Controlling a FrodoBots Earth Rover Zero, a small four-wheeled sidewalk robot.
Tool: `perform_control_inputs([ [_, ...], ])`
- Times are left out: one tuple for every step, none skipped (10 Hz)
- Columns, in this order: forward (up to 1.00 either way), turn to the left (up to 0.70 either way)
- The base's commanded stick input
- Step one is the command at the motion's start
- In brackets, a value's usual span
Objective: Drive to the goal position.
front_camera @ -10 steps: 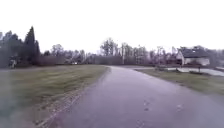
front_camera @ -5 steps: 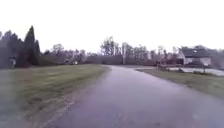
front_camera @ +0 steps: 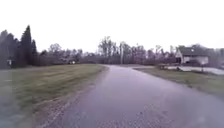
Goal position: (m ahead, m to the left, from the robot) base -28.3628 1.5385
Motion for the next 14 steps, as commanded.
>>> perform_control_inputs([
  [0.0, -1.0],
  [0.0, -1.0],
  [0.0, -1.0],
  [0.0, -1.0],
  [0.0, -1.0],
  [0.0, -1.0],
  [0.0, -1.0],
  [0.0, -1.0],
  [0.0, -1.0],
  [0.0, -1.0],
  [0.0, -1.0],
  [0.0, -1.0],
  [0.0, -1.0],
  [0.0, -1.0],
])
